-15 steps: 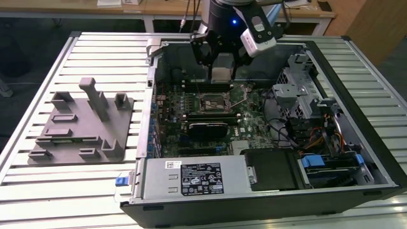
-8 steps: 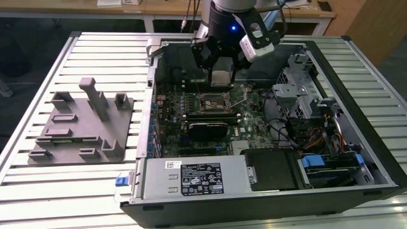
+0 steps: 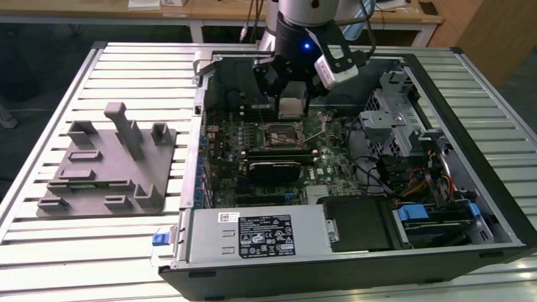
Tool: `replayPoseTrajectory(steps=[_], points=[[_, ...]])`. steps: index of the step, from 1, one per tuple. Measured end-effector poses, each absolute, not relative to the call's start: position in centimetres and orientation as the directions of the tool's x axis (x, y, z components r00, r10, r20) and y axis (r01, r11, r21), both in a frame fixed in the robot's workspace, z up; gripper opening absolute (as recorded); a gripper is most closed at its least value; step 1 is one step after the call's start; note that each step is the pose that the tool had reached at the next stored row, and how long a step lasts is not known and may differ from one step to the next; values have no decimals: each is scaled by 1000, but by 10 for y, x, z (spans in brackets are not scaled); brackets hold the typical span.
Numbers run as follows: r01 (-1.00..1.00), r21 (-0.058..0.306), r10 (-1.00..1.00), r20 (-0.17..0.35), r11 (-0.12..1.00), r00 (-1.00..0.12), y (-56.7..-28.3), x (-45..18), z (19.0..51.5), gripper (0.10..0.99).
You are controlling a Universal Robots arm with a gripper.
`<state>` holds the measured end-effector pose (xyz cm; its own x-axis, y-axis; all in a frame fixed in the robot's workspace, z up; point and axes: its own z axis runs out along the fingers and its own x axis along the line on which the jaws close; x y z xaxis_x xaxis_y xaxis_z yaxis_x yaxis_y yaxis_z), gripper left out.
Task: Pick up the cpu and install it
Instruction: 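Pick up the cpu and move it towards the insertion slot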
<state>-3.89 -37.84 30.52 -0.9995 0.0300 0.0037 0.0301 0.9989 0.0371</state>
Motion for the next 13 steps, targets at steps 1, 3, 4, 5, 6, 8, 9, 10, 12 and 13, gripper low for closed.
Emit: replayPoseTrajectory(steps=[1,3,4,5,6,8,9,10,12,13], points=[[30,37,30,4,999,-1000,-378,-39,303,553],[30,37,30,4,999,-1000,-376,-39,300,553],[30,37,30,4,999,-1000,-376,-39,298,553],[30,37,30,4,999,-1000,-375,-38,296,553],[30,37,30,4,999,-1000,-374,-38,294,553],[30,37,30,4,999,-1000,-373,-38,291,553],[30,37,30,4,999,-1000,-373,-38,289,553],[30,37,30,4,999,-1000,-372,-37,287,553],[30,37,30,4,999,-1000,-371,-36,283,553],[30,37,30,4,999,-1000,-371,-36,282,553]])
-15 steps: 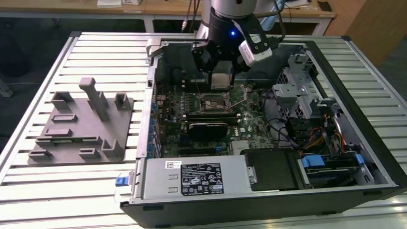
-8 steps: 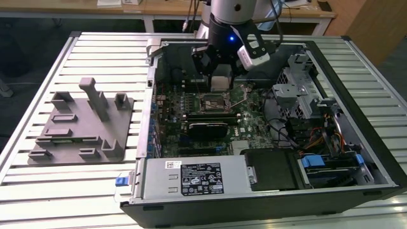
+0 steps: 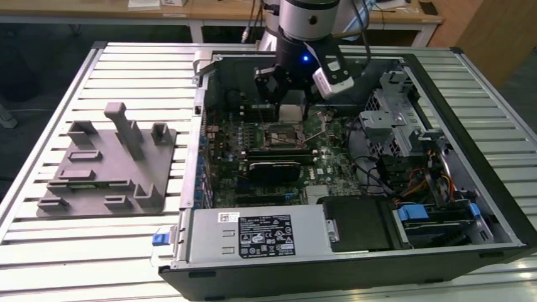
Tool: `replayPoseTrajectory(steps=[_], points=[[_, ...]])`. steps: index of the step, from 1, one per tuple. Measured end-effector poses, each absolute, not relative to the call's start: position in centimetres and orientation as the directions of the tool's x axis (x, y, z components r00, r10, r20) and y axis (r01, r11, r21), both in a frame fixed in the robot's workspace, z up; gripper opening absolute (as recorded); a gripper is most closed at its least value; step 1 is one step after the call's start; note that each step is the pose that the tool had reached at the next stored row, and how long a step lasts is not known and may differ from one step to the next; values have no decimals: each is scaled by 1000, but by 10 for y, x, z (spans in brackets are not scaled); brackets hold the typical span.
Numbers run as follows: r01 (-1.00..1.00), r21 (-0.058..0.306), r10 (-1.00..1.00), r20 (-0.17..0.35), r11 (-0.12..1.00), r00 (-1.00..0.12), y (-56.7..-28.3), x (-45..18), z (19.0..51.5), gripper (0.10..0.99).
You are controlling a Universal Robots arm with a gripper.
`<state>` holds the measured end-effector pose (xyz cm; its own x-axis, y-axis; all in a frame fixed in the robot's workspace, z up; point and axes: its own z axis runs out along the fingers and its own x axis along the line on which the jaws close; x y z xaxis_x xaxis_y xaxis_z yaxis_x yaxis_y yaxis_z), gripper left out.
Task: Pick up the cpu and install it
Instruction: 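Pick up the cpu and move it towards the insertion slot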
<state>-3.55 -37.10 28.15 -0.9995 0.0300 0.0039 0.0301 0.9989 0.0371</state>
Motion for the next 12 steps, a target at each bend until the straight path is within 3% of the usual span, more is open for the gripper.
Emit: replayPoseTrajectory(steps=[12], points=[[30,37,30,4,999,-1000,-358,-34,260,553]])
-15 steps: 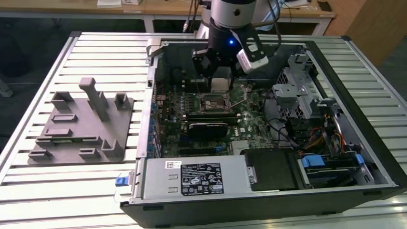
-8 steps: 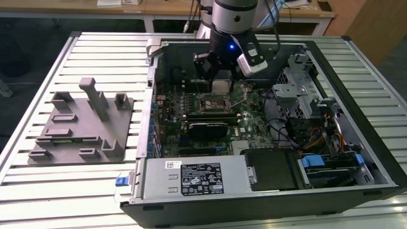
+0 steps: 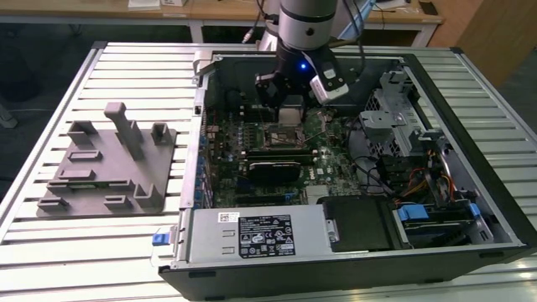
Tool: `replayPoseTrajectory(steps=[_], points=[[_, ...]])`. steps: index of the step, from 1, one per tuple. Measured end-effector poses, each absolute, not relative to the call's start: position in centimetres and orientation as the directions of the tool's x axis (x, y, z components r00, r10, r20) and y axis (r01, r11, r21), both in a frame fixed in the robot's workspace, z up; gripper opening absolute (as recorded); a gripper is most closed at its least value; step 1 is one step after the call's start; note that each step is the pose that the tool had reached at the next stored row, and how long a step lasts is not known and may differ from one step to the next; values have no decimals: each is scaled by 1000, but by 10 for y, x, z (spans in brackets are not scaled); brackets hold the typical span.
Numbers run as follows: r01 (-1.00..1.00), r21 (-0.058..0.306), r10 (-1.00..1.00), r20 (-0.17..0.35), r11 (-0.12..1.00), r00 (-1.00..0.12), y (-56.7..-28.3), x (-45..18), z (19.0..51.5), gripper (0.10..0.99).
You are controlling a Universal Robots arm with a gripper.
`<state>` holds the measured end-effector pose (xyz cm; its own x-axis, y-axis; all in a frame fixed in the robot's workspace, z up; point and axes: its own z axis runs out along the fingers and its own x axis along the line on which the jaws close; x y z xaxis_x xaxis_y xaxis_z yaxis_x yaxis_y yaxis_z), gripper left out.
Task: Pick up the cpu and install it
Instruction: 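Pick up the cpu and move it towards the insertion slot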
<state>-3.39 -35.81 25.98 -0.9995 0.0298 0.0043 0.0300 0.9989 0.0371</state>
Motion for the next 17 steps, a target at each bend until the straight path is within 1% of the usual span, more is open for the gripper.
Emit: replayPoseTrajectory(steps=[10,17], points=[[11,35,10,4,999,-1000,-349,-34,246,553],[8,33,7,5,999,-1000,-348,-34,245,553]])
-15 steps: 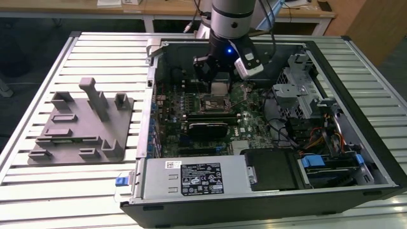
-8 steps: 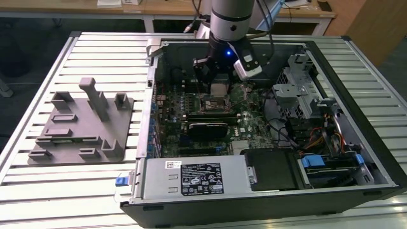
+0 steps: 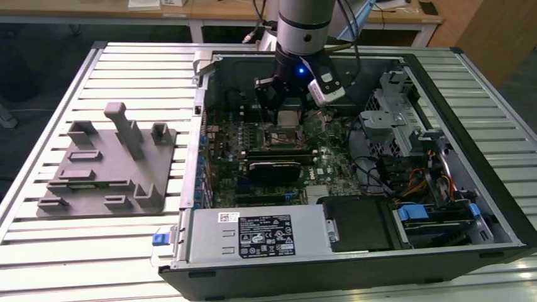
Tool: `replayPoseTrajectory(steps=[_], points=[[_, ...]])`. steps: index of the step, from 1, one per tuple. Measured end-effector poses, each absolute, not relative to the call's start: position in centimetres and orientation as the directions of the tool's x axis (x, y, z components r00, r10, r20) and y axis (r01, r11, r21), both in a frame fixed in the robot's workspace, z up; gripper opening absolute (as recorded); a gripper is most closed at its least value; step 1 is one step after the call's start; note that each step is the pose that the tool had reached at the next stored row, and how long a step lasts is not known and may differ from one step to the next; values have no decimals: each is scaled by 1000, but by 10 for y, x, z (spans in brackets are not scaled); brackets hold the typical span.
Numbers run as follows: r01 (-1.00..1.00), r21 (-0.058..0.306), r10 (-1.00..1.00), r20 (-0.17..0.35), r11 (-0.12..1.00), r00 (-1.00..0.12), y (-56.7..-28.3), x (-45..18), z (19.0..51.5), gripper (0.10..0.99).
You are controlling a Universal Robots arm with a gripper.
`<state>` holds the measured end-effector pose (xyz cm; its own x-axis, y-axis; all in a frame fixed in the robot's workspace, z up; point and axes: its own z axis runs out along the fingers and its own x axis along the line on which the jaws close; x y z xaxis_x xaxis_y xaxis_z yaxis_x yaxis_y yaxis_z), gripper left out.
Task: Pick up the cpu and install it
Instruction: 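Pick up the cpu and move it towards the insertion slot, then place the cpu into insertion slot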
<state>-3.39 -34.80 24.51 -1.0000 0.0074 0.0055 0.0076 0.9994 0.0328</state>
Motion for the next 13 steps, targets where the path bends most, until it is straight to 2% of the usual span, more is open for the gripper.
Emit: replayPoseTrajectory(steps=[13], points=[[8,33,7,6,999,-1000,-348,-34,245,553]])
